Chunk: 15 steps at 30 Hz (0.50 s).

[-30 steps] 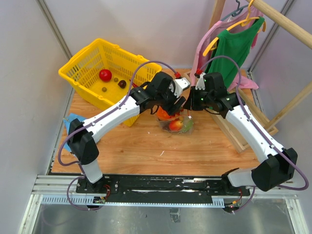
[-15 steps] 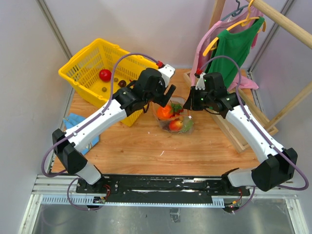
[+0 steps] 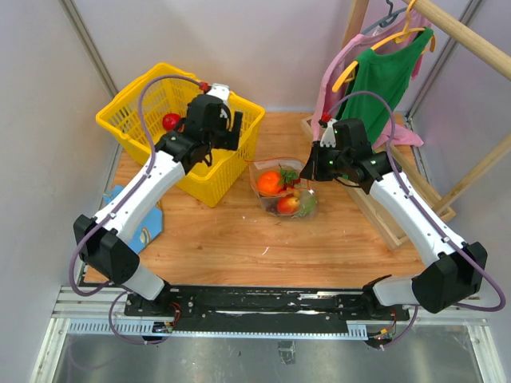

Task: Place the food in the zip-top bag and seal the zipper
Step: Place the fake fruit in the zipper food storage bag, then pick up the fake fruit from the bin.

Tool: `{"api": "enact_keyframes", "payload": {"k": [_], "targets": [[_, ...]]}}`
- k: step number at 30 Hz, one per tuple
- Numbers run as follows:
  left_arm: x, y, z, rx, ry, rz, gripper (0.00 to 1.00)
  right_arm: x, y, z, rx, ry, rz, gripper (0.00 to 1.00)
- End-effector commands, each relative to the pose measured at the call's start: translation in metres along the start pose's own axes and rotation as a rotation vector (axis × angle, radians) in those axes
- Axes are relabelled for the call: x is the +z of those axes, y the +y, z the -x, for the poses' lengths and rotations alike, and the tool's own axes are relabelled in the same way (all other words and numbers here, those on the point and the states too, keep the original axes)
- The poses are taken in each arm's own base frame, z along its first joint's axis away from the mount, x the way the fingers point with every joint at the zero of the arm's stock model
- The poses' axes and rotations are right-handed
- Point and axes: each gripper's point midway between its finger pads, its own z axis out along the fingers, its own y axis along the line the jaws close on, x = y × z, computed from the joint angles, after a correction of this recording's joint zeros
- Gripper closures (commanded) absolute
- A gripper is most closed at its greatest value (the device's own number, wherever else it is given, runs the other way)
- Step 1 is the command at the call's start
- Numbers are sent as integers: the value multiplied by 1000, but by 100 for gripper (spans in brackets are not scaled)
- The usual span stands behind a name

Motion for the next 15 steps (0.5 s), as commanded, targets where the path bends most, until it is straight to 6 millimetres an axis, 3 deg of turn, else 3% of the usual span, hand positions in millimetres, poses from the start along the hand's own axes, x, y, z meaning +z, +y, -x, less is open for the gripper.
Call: {"api": "enact_keyframes", "payload": {"k": [1, 6, 15], "targets": [[19, 45, 2, -163, 8, 84, 1, -7, -2, 14, -16, -39, -14, 97], [56, 77, -17, -215, 75, 151, 1, -5, -3, 15, -26, -33, -15, 97], [138, 102, -57, -286, 151, 115, 10, -1, -3, 14, -31, -21, -11, 97]]}}
